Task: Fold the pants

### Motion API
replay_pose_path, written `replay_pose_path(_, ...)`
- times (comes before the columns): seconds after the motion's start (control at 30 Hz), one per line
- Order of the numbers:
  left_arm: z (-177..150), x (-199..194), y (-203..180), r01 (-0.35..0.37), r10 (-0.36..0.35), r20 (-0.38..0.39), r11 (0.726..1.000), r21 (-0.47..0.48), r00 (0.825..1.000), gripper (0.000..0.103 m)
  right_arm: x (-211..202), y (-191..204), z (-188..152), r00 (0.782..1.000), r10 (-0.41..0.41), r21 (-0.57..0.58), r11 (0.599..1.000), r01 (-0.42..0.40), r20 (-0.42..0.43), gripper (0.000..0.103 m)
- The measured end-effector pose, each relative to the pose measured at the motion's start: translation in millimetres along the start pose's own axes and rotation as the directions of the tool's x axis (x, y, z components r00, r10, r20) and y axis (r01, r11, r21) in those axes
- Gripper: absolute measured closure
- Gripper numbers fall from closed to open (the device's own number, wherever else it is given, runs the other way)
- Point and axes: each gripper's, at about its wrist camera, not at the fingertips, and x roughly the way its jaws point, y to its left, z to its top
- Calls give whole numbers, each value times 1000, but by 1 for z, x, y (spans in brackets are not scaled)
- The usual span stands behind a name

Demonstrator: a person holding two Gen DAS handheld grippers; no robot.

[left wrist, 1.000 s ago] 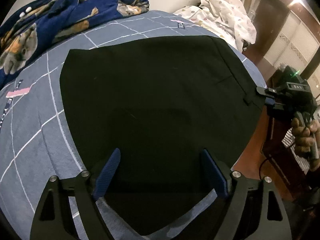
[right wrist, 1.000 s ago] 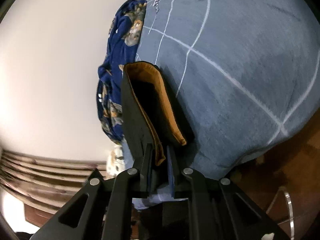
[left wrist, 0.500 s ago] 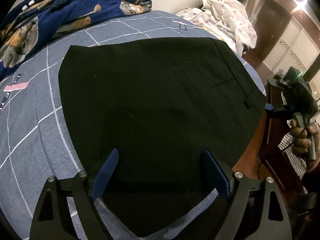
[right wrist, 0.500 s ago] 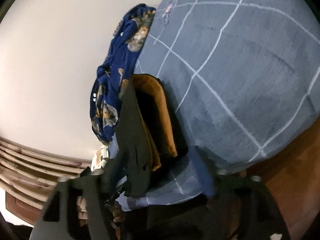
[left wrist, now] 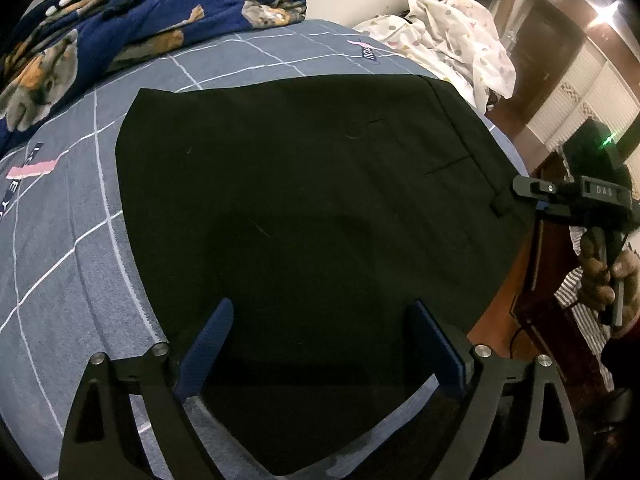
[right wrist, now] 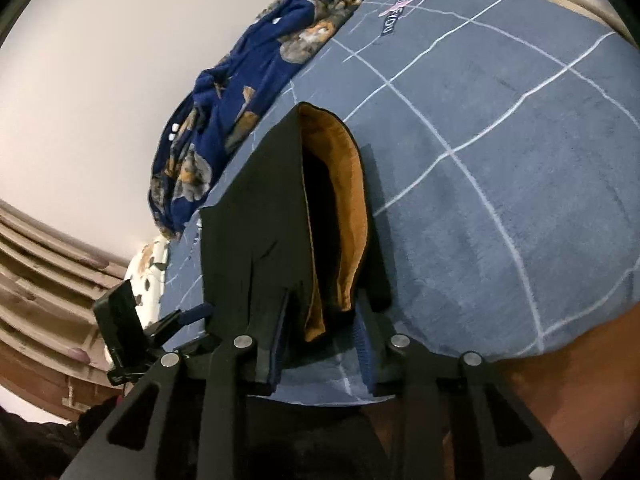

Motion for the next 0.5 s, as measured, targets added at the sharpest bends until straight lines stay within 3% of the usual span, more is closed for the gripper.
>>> replay_pose_path(0.23, 0, 1, 1, 1, -1, -3, 1000, -2, 1000, 13, 15, -5, 11, 999, 27, 4, 1000, -27, -41, 64)
replay_pose_path(0.3, 0, 0, 2, 0, 0, -4, 1000, -6, 1000, 13, 21, -6, 14, 997, 35, 19, 999, -33, -72, 69)
replay_pose_path(0.33, 0, 0, 3, 0, 0, -6, 1000, -10, 1000, 13, 23, -4, 16, 996, 31, 20, 999, -30, -83, 80)
replay_pose_path(0.5, 1, -16, 15, -8, 9, 11, 998, -61, 1000, 13, 18, 24, 27, 994, 51, 25, 998, -49, -94, 84)
